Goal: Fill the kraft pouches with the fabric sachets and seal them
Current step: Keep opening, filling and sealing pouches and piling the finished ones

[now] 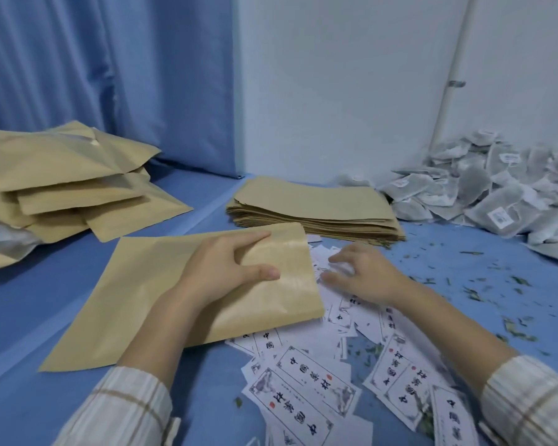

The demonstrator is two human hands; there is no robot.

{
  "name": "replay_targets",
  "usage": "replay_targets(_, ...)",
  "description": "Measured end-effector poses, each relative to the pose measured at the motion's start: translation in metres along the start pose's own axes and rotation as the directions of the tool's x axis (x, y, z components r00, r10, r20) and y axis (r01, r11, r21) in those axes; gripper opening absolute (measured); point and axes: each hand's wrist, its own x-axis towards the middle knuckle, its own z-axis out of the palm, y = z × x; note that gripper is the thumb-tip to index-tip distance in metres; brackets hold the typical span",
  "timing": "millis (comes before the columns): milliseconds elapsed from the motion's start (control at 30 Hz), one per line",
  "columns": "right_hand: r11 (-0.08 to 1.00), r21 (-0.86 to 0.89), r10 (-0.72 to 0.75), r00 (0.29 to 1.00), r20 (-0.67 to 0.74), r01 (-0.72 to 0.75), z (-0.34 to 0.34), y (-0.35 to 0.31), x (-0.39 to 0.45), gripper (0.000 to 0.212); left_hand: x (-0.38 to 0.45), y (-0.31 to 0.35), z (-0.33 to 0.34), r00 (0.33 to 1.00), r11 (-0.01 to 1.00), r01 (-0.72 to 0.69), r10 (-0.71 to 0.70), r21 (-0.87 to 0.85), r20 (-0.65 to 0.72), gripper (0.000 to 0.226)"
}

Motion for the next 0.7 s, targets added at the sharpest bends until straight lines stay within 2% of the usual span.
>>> replay_targets(67, 0.999, -0.026, -0.017, 0.997, 0.08, 0.019, 0.004, 0.009, -0.007, 0.077, -0.001, 0.0, 0.002, 1.0, 1.0, -0.015, 0.015, 0.005, -0.001, 0.075)
replay_targets(133, 0.999, -0.015, -0.046, 0.997, 0.068, 0.047, 0.008, 0.013, -0.012, 0.082, -0.005, 0.0, 0.003, 0.999, 0.999, -0.033, 0.033, 0.026, -0.011, 0.07)
replay_targets(267, 0.993, 0.096, -0.064, 0.996, -0.063, 0.07, 0.01, 0.014, -0.011, 0.059, -0.01, 0.001, 0.004, 0.997, 0.995, -0.077, 0.078, 0.062, -0.02, 0.061)
replay_targets(367, 0.933, 0.359, 0.057, 0.979, -0.194, 0.017, 0.008, 0.014, -0.014, 0.024, -0.014, 0.003, 0.006, 0.995, 0.996, -0.086, 0.087, 0.025, -0.054, 0.058)
replay_targets(467, 0.807, 0.59, 0.174, 0.951, -0.255, 0.011, -0.004, 0.016, -0.013, 0.009, -0.014, 0.004, 0.008, 0.993, 0.996, -0.088, 0.09, 0.019, -0.08, 0.054)
replay_targets(533, 0.689, 0.723, 0.209, 0.945, -0.25, 0.039, -0.018, 0.013, -0.016, 0.013, -0.014, 0.004, 0.008, 0.993, 0.997, -0.078, 0.079, 0.01, -0.093, 0.052)
replay_targets(600, 0.572, 0.817, 0.156, 0.968, -0.197, 0.074, -0.025, 0.007, -0.019, 0.015, -0.014, 0.004, 0.008, 0.991, 0.997, -0.082, 0.082, -0.001, -0.102, 0.051)
replay_targets(633, 0.546, 0.835, 0.097, 0.983, -0.154, 0.077, -0.026, 0.0, -0.02, 0.015, -0.014, 0.004, 0.008, 0.99, 0.996, -0.091, 0.089, -0.007, -0.105, 0.051)
replay_targets(700, 0.566, 0.822, -0.027, 0.998, -0.057, 0.062, -0.022, -0.02, -0.02, 0.009, -0.014, 0.008, 0.009, 0.988, 0.993, -0.116, 0.112, -0.029, -0.104, 0.049)
